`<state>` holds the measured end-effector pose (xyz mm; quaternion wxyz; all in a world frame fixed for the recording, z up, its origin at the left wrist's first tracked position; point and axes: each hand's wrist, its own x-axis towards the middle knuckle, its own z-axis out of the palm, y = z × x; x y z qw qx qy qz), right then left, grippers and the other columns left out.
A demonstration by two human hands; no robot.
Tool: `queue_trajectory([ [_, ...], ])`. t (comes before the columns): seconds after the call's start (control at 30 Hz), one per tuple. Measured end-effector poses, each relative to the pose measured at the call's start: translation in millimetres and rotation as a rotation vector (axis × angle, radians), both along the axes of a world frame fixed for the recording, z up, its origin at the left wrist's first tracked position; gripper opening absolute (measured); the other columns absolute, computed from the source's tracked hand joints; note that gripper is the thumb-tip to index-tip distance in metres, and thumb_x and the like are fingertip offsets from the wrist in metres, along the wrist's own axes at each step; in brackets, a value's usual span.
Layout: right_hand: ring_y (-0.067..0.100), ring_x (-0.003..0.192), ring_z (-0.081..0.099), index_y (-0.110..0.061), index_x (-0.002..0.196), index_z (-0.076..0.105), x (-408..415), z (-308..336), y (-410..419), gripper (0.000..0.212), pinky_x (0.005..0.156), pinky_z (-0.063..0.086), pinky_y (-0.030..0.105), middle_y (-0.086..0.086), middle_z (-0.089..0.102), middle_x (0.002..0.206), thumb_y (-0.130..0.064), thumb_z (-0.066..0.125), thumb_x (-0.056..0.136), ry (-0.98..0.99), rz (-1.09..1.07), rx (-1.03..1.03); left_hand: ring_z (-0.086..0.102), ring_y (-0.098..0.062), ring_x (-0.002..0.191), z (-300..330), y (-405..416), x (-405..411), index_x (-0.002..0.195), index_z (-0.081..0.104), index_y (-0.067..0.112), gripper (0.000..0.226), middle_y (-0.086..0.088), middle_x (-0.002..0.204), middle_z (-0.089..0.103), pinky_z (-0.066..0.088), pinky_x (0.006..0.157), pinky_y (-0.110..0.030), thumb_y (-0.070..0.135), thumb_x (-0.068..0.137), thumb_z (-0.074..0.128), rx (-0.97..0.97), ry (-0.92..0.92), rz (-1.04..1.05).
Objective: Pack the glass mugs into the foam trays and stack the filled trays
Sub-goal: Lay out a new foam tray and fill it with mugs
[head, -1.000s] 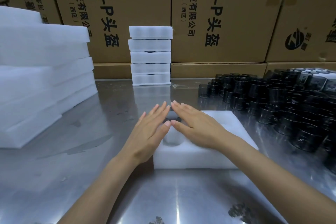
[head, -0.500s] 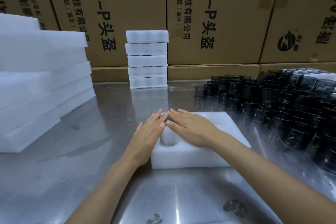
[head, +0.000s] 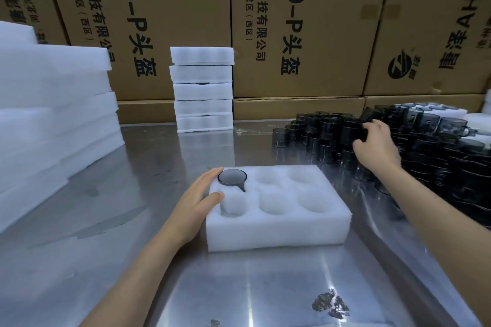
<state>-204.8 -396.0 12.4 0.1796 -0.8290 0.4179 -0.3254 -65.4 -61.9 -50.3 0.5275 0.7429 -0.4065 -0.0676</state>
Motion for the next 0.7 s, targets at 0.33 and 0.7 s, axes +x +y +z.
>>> queue_trajectory([
  [0.33,0.03,0.081,0.049,-0.011,0.114,0.051,-9.9,-11.2,-28.9,0.021,0.066,0.04,0.037,0.01,0.038,0.128,-0.023,0.052,0.097,0.217,-0.096,-0.115,0.037,0.018,0.12,-4.5,-2.0,5.6,0.121,0.044,0.051,0.048,0.034,0.13,0.044,0.03,0.093,-0.006,0.034,0.076,0.046,0.004,-0.017,0.009],
  [0.7,0.02,0.083,0.052,-0.019,0.096,0.05,-28.1,10.2,1.5,0.01,0.068,0.036,0.032,-0.002,0.057,0.092,-0.029,0.049,0.096,-0.351,0.085,-0.122,0.036,0.022,0.118,-3.4,-1.6,4.7,0.118,0.043,0.053,0.046,0.036,0.128,0.043,0.03,0.089,0.0,0.035,0.076,0.046,0.007,-0.031,0.006],
])
